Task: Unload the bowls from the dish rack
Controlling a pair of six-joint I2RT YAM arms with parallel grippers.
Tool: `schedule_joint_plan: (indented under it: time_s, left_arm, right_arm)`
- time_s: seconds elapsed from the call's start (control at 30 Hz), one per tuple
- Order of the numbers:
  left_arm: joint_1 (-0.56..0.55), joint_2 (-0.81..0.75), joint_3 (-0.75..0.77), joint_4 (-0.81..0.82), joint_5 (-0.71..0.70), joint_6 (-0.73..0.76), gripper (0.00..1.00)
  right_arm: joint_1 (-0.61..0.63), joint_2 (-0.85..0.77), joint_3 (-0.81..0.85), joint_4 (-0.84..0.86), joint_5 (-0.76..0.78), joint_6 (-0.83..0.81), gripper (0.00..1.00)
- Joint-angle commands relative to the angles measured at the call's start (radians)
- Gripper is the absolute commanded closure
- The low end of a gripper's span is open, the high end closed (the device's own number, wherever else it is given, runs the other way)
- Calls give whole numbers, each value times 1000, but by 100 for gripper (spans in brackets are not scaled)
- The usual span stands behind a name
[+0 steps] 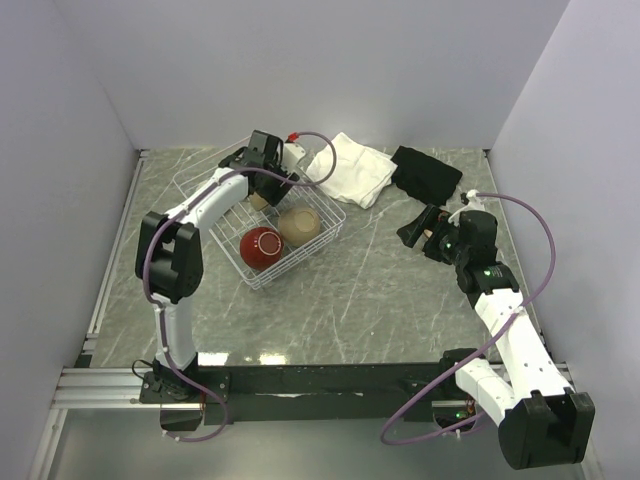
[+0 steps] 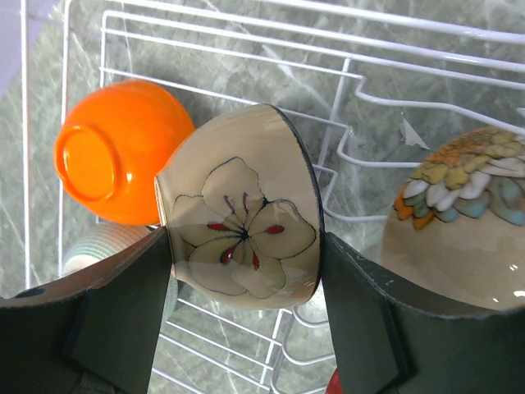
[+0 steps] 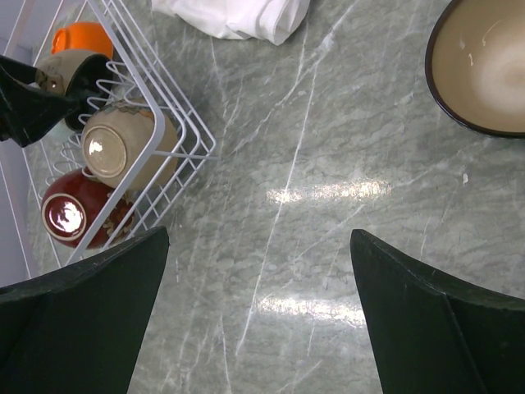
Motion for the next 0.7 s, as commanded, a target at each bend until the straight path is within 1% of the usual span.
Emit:
schedule_joint_plan:
  time_s: [0.0,0.07,0.1,0.17,0.2,0.3,0.37,0.47,0.67]
  left_arm:
    - [10,-10,62,22,-37,-61,46]
    - [19,-20,70,37,-60,-81,52]
    - [22,-25,74,39,-74,-85,57]
    - [34,-42,79,54,-91,-104,63]
    - [36,-49,79,60,-106,-110,70]
    - [48,-77,70,88,-121,-135,76]
    - [57,-98,61,108,-137,-156,78]
    - [75,-126,58,125,-138,-199,83]
    - [123,-200,39,151,-69,-319,90]
  right_arm:
    - [6,-6,-1,31,-5,1,0]
    - [6,-8,2,32,-5,-2,0]
    - [6,-9,4,34,-8,-2,0]
    - [6,-8,10,40,-17,-8,0]
    - [6,-6,12,41,-31,-11,0]
    - [6,-3,13,60,-55,-12,0]
    - [9,1,15,75,-67,-9,0]
    - [18,8,30,90,-90,-11,0]
    - [48,41,65,123,-124,-15,0]
